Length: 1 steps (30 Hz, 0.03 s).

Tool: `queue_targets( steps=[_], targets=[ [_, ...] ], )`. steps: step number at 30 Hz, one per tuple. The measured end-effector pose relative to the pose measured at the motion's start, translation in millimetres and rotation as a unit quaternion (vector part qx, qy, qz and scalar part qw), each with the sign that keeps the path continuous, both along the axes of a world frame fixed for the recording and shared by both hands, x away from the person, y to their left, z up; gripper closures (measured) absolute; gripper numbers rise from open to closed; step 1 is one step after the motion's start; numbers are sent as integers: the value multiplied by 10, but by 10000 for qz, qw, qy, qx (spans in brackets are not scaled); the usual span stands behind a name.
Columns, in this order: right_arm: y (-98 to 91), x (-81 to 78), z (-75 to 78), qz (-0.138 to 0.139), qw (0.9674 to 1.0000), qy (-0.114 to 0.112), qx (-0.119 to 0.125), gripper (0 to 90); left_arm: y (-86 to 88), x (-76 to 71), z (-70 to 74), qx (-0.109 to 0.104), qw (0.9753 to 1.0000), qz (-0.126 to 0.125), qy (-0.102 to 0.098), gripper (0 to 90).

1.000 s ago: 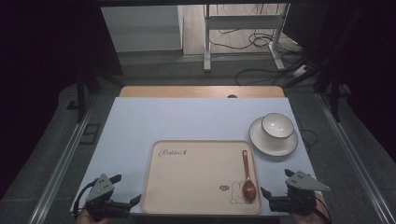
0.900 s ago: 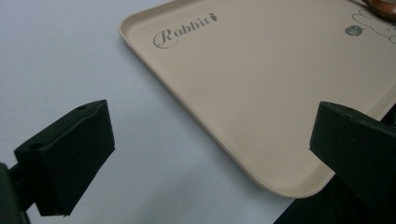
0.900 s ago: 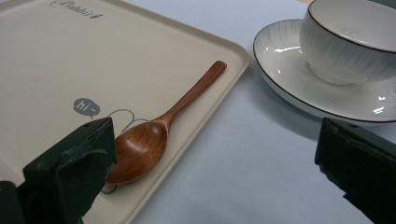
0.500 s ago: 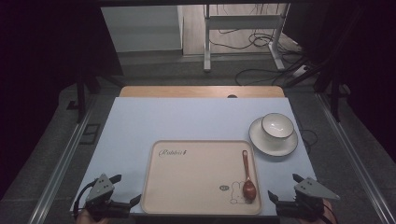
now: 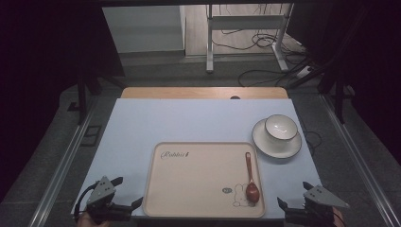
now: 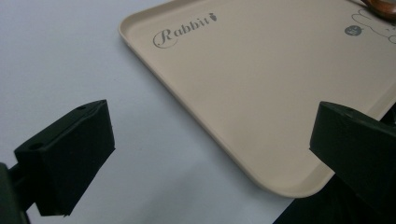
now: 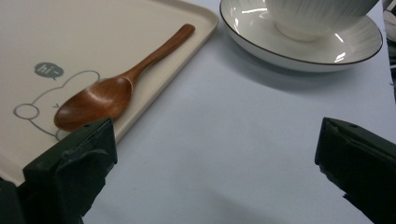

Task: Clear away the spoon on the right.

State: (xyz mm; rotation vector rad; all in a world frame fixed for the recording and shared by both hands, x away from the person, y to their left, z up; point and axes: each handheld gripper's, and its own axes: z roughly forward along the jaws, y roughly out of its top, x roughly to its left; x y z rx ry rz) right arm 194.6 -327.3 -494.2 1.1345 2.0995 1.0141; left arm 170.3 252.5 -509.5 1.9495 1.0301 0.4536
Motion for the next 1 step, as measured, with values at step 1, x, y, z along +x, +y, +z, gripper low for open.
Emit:
queue_targets(
  steps=[1],
  targets=[
    [0, 4, -5, 0, 10000, 14, -13, 0, -3, 4, -1, 8, 10000, -1, 11, 0]
  ],
)
